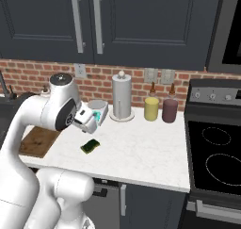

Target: Pick up the sponge from the counter and clean the cutting board by briefly scrubbing or pressing down on the cutting board. Once finished, release the sponge.

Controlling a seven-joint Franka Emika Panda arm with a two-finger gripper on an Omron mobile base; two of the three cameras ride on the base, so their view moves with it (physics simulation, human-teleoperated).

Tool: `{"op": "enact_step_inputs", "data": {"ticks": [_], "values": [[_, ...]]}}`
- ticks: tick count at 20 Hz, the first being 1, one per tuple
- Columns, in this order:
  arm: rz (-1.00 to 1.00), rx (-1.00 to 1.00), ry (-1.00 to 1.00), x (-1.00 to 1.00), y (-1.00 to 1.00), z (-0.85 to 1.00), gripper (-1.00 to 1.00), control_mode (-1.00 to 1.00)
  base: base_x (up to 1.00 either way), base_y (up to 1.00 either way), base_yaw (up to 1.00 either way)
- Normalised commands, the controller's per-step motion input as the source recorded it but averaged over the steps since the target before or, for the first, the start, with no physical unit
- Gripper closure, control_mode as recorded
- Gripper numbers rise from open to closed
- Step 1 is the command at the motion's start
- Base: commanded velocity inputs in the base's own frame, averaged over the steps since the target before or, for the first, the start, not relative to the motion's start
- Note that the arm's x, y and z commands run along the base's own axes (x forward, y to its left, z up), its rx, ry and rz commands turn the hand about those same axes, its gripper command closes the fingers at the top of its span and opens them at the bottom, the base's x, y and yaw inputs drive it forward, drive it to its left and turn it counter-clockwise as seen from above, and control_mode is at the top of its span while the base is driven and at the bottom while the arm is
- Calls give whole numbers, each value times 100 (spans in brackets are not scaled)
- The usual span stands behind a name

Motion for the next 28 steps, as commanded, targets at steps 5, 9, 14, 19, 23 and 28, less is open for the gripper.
{"op": "enact_step_inputs", "data": {"ticks": [5,9,14,19,23,28], "values": [[-18,0,45,22,3,-24,-100,-100,0,0,0],[-13,-10,51,29,12,-8,-100,-100,0,0,0],[-3,-6,14,29,12,-32,-100,-100,0,0,0],[0,0,-1,22,3,-46,-100,-100,0,0,0],[0,0,0,24,0,-27,-100,-100,0,0,0],[0,0,3,29,0,-10,-100,-100,0,0,0]]}}
